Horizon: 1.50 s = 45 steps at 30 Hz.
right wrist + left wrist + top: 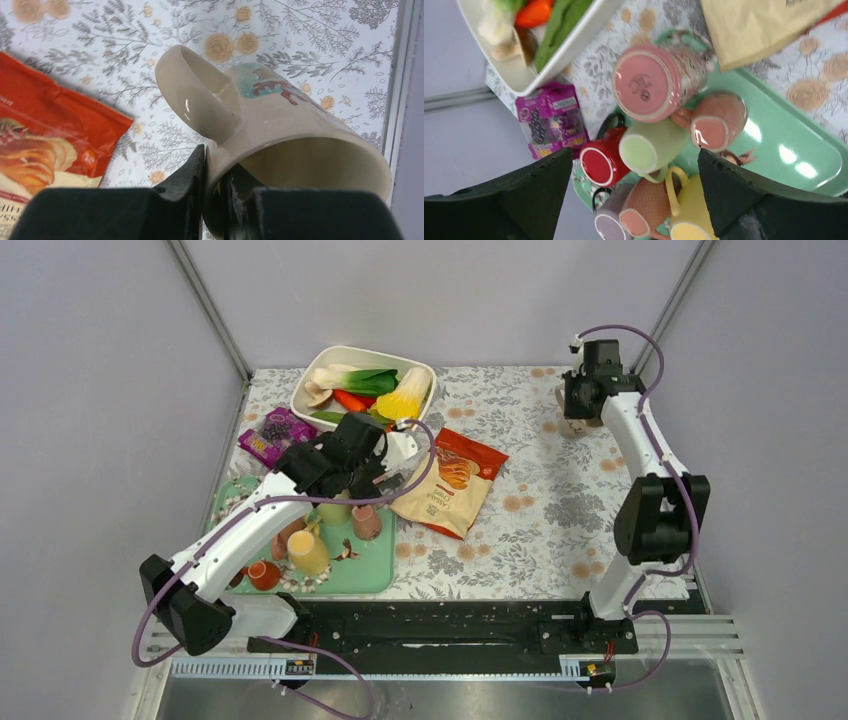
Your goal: Turn the mug right side up
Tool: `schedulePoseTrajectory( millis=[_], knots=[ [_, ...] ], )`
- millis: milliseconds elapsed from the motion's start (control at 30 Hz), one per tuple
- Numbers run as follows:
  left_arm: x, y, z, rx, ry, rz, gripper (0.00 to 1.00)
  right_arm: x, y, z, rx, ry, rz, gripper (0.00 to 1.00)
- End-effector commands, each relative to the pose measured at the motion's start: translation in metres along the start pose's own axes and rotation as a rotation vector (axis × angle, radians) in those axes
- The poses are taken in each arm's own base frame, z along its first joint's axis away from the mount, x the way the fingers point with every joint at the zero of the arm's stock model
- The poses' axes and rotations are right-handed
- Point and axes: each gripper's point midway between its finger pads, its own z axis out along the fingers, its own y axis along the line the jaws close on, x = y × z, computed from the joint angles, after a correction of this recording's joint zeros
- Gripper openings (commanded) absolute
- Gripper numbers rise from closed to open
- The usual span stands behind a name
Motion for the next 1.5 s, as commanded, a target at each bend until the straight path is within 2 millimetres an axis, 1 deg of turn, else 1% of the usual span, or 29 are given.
schedulePoseTrajectory(
  millis=[0,33,67,167,233,367,500,667,767,867,1033,1167,1233,1333,1433,1467],
  knots=[
    [0.021,-0.010,-0.005,0.026,0.049,0.022,0.99,-0.026,-0.020,-0.004,0.009,0.019,-0.004,0.00],
    [0.024,-0.014,-0.003,0.043,0.057,0.023,0.99,-0.027,-0.021,0.000,0.009,0.038,-0.005,0.00],
    [0.027,-0.018,-0.002,0.061,0.065,0.026,0.99,-0.025,-0.032,0.004,0.023,0.062,0.011,0.00],
    [0.030,-0.026,-0.002,0.100,0.076,0.026,0.99,-0.018,-0.049,0.014,0.054,0.133,0.019,0.00],
    [0.032,-0.029,-0.003,0.116,0.080,0.023,0.99,-0.013,-0.063,0.017,0.091,0.165,0.020,0.00],
    [0.035,-0.033,-0.003,0.127,0.083,0.022,0.99,-0.011,-0.089,0.014,0.155,0.172,0.046,0.00],
    [0.037,-0.035,-0.001,0.136,0.090,0.025,0.99,-0.008,-0.107,0.011,0.158,0.169,0.105,0.00],
    [0.038,-0.037,0.001,0.146,0.095,0.036,0.99,0.010,-0.130,0.011,0.189,0.207,0.139,0.00],
    [0.037,-0.038,0.001,0.154,0.089,0.042,0.99,0.017,-0.142,0.015,0.194,0.208,0.181,0.00],
    [0.037,-0.040,0.001,0.166,0.087,0.039,0.99,0.029,-0.151,0.021,0.197,0.224,0.211,0.00],
    [0.038,-0.049,0.000,0.215,0.092,0.037,0.99,0.047,-0.153,0.035,0.176,0.261,0.243,0.00],
    [0.041,-0.054,0.002,0.240,0.109,0.043,0.99,0.050,-0.153,0.039,0.176,0.270,0.244,0.00],
    [0.041,-0.057,0.003,0.256,0.109,0.047,0.99,0.049,-0.153,0.038,0.179,0.268,0.243,0.07],
    [0.040,-0.062,0.005,0.282,0.108,0.055,0.99,0.047,-0.154,0.037,0.180,0.263,0.243,0.21],
    [0.037,-0.066,0.008,0.309,0.108,0.066,0.99,0.046,-0.153,0.037,0.178,0.258,0.247,0.46],
    [0.037,-0.068,0.010,0.321,0.106,0.073,0.99,0.045,-0.153,0.035,0.178,0.256,0.248,0.52]
  ],
)
